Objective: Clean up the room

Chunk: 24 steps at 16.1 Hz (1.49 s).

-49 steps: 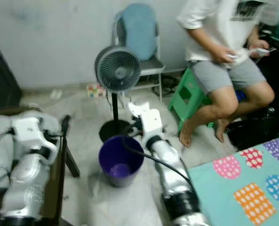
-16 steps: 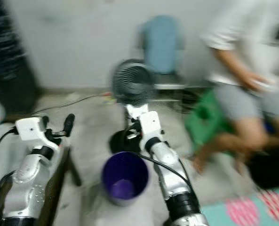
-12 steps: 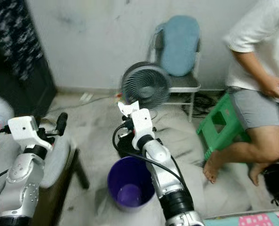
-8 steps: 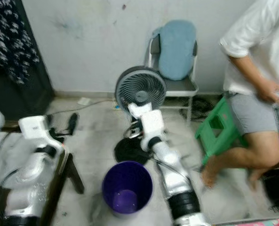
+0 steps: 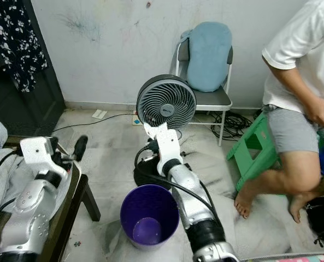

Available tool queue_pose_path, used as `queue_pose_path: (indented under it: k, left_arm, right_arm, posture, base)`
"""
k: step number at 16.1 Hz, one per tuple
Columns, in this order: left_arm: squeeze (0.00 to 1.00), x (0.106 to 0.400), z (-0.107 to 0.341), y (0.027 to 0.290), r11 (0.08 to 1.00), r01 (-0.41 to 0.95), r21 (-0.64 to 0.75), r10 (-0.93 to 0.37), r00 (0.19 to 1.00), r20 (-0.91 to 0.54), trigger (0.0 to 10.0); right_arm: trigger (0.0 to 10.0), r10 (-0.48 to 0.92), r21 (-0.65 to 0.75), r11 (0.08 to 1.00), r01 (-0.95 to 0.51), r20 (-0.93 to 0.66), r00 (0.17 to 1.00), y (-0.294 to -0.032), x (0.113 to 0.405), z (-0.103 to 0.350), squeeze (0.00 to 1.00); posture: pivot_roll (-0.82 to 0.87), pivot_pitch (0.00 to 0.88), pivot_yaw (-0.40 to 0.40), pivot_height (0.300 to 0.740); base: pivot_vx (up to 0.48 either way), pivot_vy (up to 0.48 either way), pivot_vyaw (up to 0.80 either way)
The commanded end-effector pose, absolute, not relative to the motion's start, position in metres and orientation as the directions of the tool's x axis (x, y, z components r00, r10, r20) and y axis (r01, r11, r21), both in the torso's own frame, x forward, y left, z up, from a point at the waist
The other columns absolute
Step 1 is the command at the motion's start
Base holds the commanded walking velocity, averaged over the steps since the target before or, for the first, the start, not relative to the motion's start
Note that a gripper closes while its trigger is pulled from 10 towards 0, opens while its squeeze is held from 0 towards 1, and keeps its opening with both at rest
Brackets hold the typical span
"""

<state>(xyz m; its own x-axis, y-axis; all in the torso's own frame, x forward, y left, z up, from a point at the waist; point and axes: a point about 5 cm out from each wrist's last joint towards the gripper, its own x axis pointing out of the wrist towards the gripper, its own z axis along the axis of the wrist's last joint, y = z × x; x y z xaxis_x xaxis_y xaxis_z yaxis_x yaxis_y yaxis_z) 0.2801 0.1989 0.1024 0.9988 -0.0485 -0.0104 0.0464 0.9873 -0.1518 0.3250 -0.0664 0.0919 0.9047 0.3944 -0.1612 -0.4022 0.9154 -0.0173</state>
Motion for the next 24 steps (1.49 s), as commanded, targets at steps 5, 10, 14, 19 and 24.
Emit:
queue_pose_path:
  k: [5, 10, 14, 19, 24]
  left_arm:
    - [0.0, 0.263, 0.095, 0.237, 0.997, 0.029, -0.076, -0.033, 0.998, -0.054, 10.0]
    - [0.0, 0.223, 0.091, 0.211, 0.903, 0.429, -0.03, -0.427, 0.886, -0.179, 10.0]
    - [0.0, 0.196, 0.102, 0.21, 0.818, 0.571, -0.07, -0.568, 0.783, -0.251, 10.0]
    - [0.0, 0.187, 0.118, 0.185, 0.723, 0.681, -0.12, -0.686, 0.684, -0.249, 10.0]
    - [0.0, 0.18, 0.125, 0.186, 0.712, 0.693, -0.11, -0.692, 0.667, -0.275, 10.0]
  right_arm:
    - [10.0, 0.251, -0.048, 0.957, -0.286, -0.354, 0.901, -0.069, 0.329, 0.063, 0.0]
    - [10.0, 0.144, -0.087, 0.975, -0.204, -0.452, 0.88, -0.08, 0.319, 0.035, 0.0]
    - [10.0, 0.002, -0.138, 0.987, -0.084, -0.507, 0.862, -0.099, 0.309, 0.015, 0.0]
    - [10.0, -0.022, -0.154, 0.986, -0.07, -0.524, 0.851, -0.098, 0.307, 0.01, 0.0]
    - [10.0, -0.043, -0.164, 0.985, -0.053, -0.531, 0.846, -0.097, 0.311, 0.011, 0.0]
  posture:
    - [0.0, 0.0, -0.08, 0.74]
    - [0.01, 0.056, -0.034, 0.74]
    - [0.03, 0.137, 0.031, 0.74]
    - [0.03, 0.164, 0.052, 0.74]
    - [0.07, 0.18, 0.071, 0.74]
  base:
    - [0.0, 0.0, 0.0]
    - [0.0, 0.0, 0.0]
    - [0.0, 0.0, 0.0]
    - [0.0, 0.0, 0.0]
    - [0.0, 0.0, 0.0]
